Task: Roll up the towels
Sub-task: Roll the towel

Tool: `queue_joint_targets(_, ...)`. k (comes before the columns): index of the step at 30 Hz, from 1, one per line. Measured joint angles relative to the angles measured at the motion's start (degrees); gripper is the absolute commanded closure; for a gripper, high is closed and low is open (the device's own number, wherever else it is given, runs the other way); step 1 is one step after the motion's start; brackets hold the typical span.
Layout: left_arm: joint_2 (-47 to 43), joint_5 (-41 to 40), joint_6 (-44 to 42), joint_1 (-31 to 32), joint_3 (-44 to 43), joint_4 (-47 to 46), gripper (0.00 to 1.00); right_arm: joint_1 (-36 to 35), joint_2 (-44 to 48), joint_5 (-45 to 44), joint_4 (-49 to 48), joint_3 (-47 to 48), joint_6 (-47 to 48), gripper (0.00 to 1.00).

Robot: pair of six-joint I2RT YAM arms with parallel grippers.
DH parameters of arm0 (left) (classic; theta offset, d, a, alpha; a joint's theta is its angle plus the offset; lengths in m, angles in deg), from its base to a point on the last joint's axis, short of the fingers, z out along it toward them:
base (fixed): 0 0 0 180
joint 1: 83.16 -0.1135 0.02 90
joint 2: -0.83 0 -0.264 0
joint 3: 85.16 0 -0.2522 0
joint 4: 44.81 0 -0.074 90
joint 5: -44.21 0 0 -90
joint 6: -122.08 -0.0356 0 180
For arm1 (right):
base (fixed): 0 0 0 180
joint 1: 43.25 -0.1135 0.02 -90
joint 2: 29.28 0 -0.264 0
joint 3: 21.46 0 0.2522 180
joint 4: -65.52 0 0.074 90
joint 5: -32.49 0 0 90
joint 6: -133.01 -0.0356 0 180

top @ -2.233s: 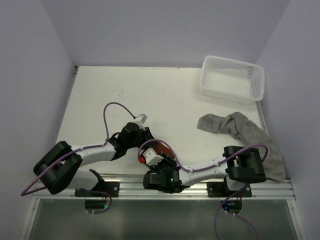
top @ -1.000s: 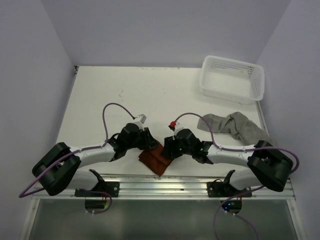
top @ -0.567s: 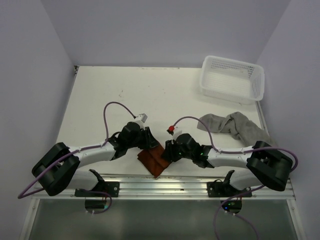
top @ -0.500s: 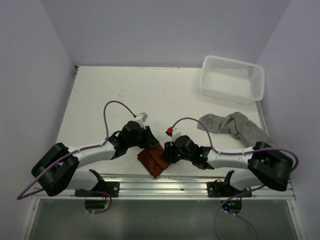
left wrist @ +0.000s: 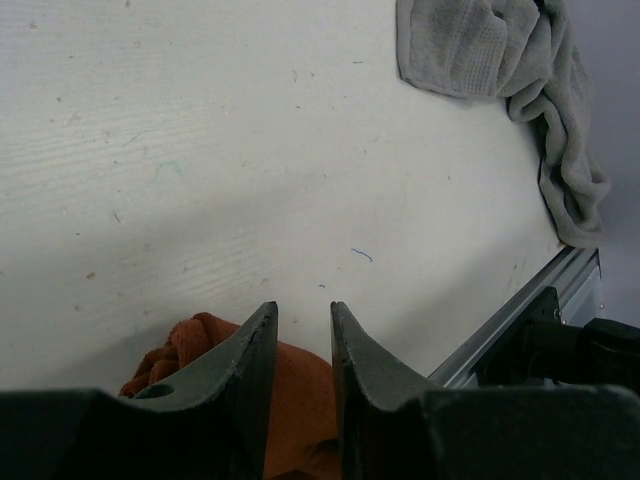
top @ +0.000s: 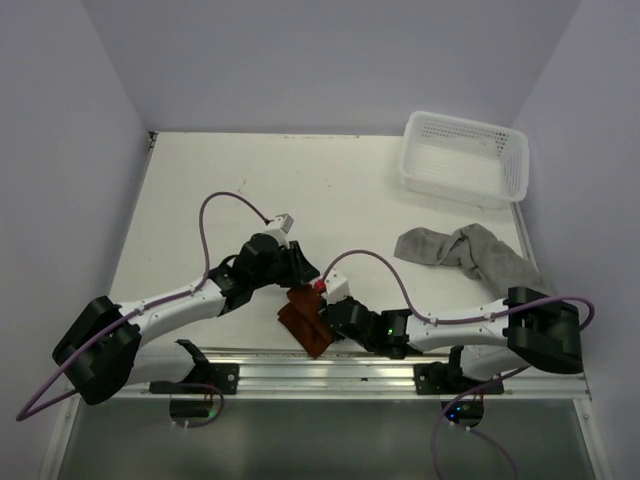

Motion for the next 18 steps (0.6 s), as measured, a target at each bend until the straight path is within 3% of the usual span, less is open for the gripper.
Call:
queue_joint_targets(7,-0.33,0.5,0.07,0.0,-0.17,0.74,0.68,-7.98,-6.64,-15.17,7.1,7.34,2.71,0.69)
queue_joint_targets(18,-0.13,2.12,0.42,0.0,-1.29,0.87,0.68,-11.69,-15.47,-28.81,10.58,12.2,7.08,0.66)
